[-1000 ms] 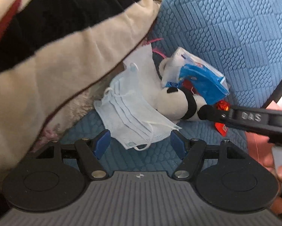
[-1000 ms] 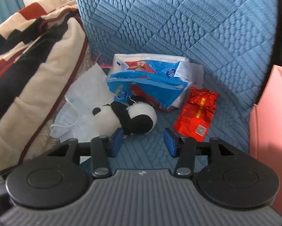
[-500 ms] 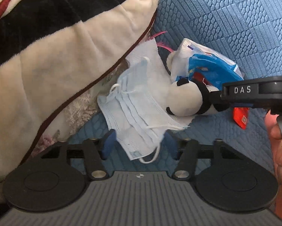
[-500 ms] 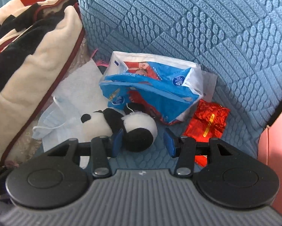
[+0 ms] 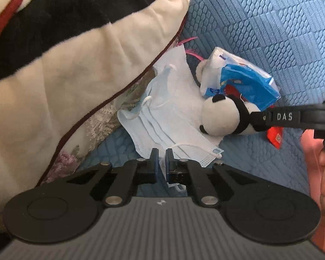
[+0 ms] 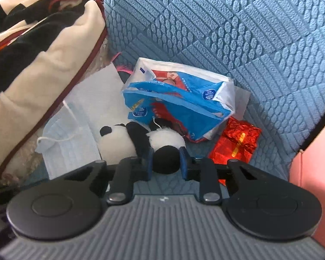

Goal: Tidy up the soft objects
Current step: 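Lift the panda plush with the right gripper while the left gripper pinches the masks, then raise the panda plush with the right gripper while the left gripper lifts the white masks, then carry the panda plush and the masks over the pink box with both grippers, then open the right gripper to drop the panda while the left gripper releases the masks, then withdraw both grippers from the pink box back over the cushion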

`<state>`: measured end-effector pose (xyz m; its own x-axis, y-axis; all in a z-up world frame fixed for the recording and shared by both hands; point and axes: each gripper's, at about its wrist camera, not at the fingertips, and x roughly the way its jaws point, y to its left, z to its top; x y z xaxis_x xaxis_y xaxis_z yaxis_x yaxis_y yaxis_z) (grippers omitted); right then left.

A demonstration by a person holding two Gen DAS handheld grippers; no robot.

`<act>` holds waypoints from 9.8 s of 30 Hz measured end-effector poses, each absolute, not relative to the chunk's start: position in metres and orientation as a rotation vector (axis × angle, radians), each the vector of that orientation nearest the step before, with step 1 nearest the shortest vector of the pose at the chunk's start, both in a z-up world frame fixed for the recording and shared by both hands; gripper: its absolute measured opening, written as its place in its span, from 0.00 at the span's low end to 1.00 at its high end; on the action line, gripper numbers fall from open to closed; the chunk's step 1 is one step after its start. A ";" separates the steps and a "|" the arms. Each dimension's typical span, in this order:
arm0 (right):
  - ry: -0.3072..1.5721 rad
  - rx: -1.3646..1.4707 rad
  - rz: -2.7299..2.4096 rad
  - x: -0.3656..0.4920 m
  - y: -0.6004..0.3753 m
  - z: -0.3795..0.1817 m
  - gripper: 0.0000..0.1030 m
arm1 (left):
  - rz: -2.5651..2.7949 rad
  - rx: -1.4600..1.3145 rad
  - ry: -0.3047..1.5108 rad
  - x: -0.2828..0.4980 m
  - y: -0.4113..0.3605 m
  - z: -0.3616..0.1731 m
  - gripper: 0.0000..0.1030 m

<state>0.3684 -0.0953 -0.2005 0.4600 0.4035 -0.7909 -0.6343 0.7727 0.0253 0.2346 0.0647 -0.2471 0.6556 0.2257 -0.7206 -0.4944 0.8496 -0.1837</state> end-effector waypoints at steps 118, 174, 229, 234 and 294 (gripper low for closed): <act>1.100 0.309 0.191 0.241 -0.198 -0.204 0.74 | 0.270 -0.226 0.843 0.185 0.020 -0.265 0.69; 0.905 -0.110 0.531 0.215 -0.201 -0.120 0.52 | 0.181 -0.467 0.776 0.164 0.025 -0.158 0.07; 0.855 -0.155 0.328 0.268 -0.415 -0.067 0.53 | -0.119 -0.352 0.856 0.278 -0.214 -0.091 0.07; 0.913 -0.148 0.295 0.274 -0.428 -0.094 0.53 | -0.124 -0.340 0.903 0.287 -0.225 -0.112 0.07; 0.666 -0.111 0.457 0.179 -0.306 -0.045 0.52 | 0.048 -0.267 0.465 0.150 -0.075 -0.045 0.58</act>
